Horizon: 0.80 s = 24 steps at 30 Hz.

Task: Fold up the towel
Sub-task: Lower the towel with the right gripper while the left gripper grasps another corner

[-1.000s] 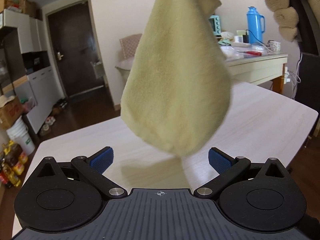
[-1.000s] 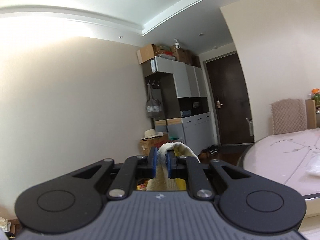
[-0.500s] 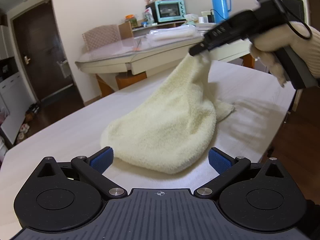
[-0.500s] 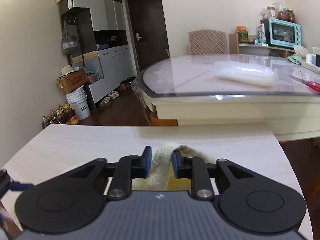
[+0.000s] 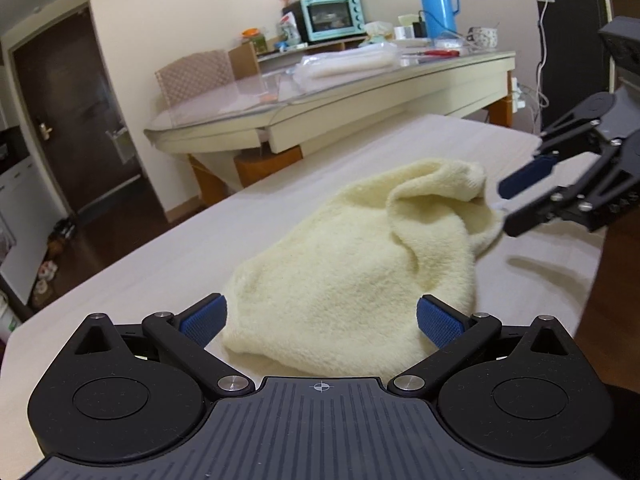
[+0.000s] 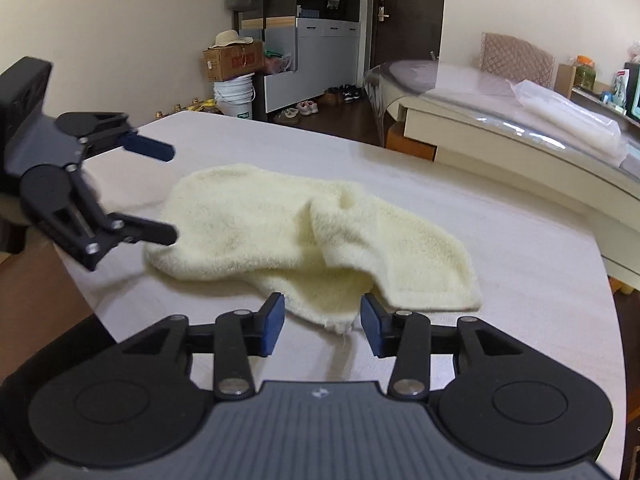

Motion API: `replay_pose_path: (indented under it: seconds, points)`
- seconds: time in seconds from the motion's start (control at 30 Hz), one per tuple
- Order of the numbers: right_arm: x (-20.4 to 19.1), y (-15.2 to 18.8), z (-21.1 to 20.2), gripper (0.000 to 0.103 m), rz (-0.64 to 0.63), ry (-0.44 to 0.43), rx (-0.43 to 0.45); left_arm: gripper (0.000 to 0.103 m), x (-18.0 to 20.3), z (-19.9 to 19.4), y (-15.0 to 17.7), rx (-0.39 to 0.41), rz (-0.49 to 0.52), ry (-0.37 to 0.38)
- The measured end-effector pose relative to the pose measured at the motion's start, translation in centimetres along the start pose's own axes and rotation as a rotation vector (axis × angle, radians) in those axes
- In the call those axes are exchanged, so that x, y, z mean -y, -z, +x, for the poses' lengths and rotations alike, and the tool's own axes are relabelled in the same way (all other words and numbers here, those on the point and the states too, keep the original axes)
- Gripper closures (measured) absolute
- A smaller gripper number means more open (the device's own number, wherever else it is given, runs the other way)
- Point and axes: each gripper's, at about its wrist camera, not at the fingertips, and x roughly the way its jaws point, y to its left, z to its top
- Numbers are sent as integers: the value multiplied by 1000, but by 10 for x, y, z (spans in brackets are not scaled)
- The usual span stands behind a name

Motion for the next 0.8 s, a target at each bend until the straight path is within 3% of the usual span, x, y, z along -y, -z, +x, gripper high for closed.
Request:
replay_pose_path:
  seconds: [0.23, 0.27, 0.33, 0.37, 0.57, 0.8]
  points:
    - [7, -1, 1, 61, 25, -8, -7, 0, -9, 4, -3, 2, -39, -14]
    - [8, -1, 2, 68, 30, -8, -8, 0, -11, 3, -2, 2, -46, -18]
    - [11, -2, 2, 92, 39, -7, -9, 0, -16, -1, 0, 0, -56, -28]
    - [13, -3, 3, 95, 44, -7, -10, 0, -18, -2, 1, -1, -58, -33]
    - [24, -4, -16, 95, 116, -24, 19, 0, -28, -16, 8, 0, -60, -44]
    - [37, -15, -74, 95, 282, -97, 171, 0, 5, -40, 14, 61, 17, 85]
